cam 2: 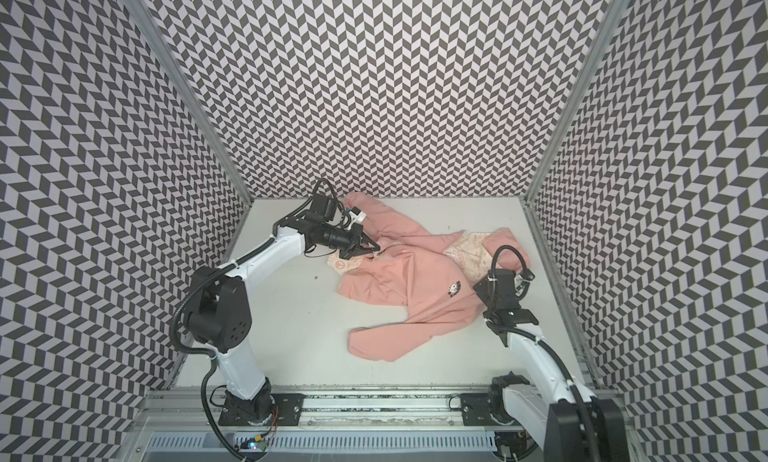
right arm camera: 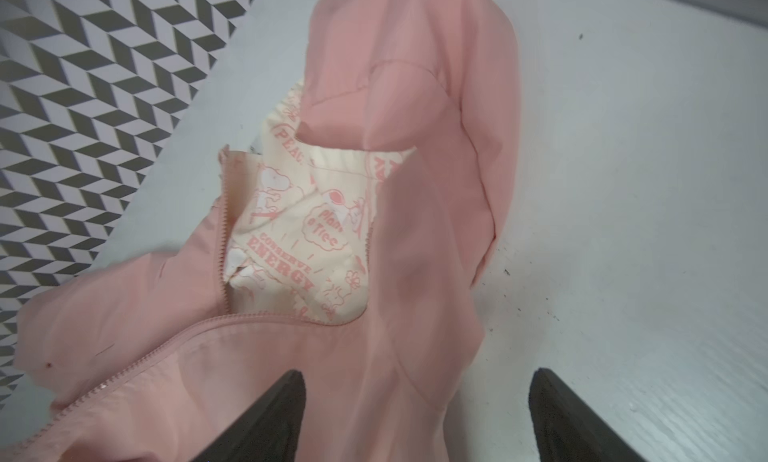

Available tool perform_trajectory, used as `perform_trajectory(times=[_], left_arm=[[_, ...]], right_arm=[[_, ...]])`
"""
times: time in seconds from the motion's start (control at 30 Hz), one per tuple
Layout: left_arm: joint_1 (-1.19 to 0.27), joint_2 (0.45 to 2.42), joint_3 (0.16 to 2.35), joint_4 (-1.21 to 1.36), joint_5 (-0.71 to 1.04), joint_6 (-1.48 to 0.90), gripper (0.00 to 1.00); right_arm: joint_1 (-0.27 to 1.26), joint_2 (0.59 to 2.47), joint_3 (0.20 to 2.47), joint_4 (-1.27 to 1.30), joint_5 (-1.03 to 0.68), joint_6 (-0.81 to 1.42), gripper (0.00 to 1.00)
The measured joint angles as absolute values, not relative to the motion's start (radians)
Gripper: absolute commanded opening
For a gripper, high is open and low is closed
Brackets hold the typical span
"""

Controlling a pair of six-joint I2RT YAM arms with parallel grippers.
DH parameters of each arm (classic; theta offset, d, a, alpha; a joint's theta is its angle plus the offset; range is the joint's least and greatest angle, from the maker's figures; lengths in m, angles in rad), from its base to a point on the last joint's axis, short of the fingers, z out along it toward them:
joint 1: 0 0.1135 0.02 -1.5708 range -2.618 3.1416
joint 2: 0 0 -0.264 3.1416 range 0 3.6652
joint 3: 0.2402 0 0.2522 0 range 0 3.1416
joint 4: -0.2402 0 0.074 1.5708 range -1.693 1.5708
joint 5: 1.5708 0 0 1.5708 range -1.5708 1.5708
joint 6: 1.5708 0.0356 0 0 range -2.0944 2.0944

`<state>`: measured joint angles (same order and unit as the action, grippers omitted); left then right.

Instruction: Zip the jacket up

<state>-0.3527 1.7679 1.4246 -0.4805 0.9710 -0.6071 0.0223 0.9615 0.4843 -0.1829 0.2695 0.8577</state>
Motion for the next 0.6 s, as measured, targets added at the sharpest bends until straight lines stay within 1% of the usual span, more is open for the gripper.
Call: perform_trajectory(times=[0.07, 0.13, 0.3, 0.37, 0.47, 0.6], left_arm=[[-0.353, 1.712, 1.359, -0.47, 0.95, -0.606, 0.0], [-0.353, 1.668, 1.298, -0.459, 0.919, -0.604, 0.0], [-0.355, 1.611, 1.15, -0.419, 0.836, -0.609, 0.0], [-0.355, 1.594, 1.103, -0.413, 0.807, -0.616, 0.0], [-0.354, 1.564, 1.059, -0.408, 0.77, -0.627, 0.0], [-0.353, 1.491, 1.019, -0.398, 0.739, -0.638, 0.0]], right_arm=[[0.022, 0.913, 0.511, -0.23, 0.262, 0.809, 0.85], [0.022, 0.879, 0.532, -0.265, 0.228, 0.766, 0.8], [0.057, 0.892, 0.573, -0.325, 0.094, 0.685, 0.79], [0.103, 0.932, 0.596, -0.346, 0.043, 0.661, 0.8], [0.218, 1.012, 0.645, -0.378, -0.008, 0.632, 0.8], [0.386, 1.146, 0.766, -0.45, -0.018, 0.588, 0.83]])
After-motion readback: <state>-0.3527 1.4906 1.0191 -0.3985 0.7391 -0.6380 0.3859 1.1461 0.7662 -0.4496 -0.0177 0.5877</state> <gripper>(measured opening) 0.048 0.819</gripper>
